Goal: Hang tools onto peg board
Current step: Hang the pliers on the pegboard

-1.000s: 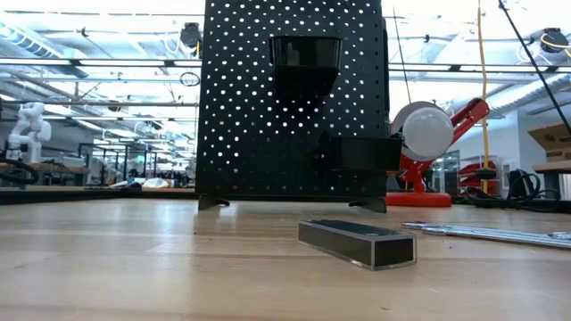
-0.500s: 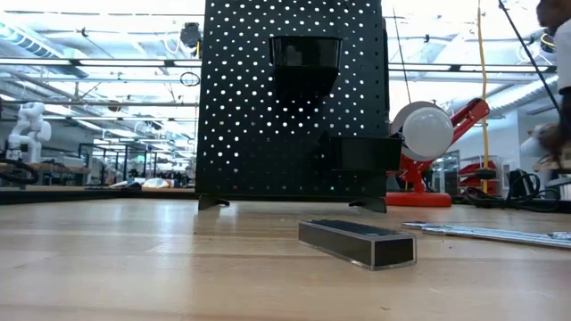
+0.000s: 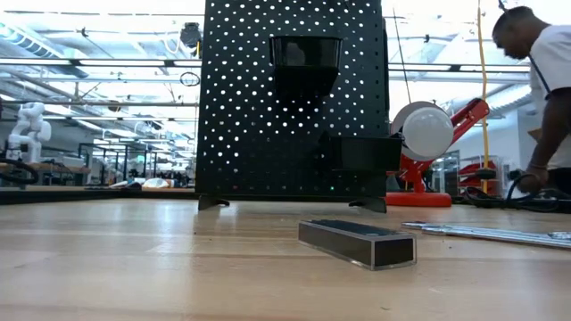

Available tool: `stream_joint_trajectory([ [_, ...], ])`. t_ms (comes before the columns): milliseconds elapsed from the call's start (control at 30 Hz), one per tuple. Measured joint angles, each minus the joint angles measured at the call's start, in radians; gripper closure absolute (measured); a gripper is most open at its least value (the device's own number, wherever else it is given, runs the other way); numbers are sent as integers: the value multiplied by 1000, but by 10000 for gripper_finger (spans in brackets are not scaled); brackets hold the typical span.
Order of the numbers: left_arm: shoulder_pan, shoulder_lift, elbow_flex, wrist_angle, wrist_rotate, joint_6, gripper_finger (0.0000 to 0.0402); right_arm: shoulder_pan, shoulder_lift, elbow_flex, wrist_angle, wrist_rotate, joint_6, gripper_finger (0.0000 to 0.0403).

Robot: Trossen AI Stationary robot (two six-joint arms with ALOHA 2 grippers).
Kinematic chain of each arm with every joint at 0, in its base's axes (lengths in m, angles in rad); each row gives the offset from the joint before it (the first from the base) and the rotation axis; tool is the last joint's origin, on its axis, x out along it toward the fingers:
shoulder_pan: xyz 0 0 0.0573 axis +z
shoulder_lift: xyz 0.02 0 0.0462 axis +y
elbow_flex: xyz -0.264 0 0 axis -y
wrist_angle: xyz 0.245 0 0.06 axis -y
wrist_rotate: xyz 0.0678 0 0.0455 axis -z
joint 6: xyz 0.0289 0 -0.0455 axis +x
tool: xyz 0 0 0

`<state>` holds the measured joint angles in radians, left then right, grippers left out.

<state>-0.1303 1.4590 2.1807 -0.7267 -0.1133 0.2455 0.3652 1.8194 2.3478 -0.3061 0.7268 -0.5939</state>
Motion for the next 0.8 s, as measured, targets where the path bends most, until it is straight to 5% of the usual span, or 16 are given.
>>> stream_joint_trajectory([
  [367, -1, 3, 0, -18, 53, -3, 363, -31, 0, 0, 34, -3, -6, 394],
  [800, -1, 6, 0, -14, 57, -5, 363, -45, 0, 0, 35, -74, 5, 402],
])
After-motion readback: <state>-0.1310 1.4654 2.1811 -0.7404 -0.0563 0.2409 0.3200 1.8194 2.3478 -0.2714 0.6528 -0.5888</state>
